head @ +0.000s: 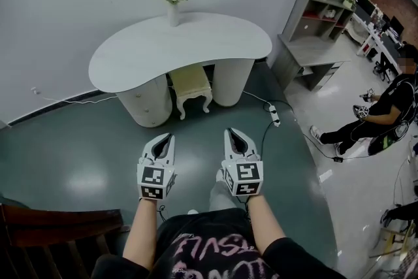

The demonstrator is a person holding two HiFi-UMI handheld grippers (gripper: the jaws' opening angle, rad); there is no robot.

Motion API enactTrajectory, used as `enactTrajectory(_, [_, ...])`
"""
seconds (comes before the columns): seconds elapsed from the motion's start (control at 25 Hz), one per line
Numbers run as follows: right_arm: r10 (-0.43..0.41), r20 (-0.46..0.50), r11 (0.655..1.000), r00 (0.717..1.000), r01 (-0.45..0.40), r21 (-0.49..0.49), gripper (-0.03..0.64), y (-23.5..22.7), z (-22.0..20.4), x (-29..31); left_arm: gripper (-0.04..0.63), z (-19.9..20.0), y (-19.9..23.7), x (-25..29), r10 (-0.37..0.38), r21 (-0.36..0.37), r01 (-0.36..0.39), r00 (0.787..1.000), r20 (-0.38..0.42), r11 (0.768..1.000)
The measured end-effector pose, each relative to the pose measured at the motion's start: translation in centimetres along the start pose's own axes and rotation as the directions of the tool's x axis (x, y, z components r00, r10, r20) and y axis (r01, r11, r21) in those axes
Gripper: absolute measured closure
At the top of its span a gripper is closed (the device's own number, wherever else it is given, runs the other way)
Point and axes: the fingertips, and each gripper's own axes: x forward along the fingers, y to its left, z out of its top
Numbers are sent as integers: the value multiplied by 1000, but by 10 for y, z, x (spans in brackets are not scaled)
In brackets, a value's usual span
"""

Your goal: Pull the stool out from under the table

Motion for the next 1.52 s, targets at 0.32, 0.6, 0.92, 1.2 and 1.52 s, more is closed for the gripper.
enactTrajectory(0.32, [31, -42, 998, 999, -28, 56, 555, -45, -18, 58, 583, -11, 6, 70, 8, -10, -8, 998, -62, 1000])
enactTrajectory(0.6, [75, -80, 995, 994, -69, 75, 555, -90, -29, 119, 583, -15, 16, 137, 38, -23, -41, 992, -122, 999])
enactTrajectory(0.92, [135, -121, 988, 983, -124, 94, 555, -140, -35, 180, 583, -15, 24, 202, 80, -36, -88, 979, -185, 995])
enactTrajectory(1.2, [187, -162, 980, 969, -172, 101, 555, -166, -50, 215, 583, -21, 26, 237, 113, -30, -122, 967, -227, 992])
enactTrajectory(1.52, [217, -195, 974, 956, -198, 112, 555, -170, -69, 231, 583, -42, 34, 249, 131, -56, -150, 958, -256, 987])
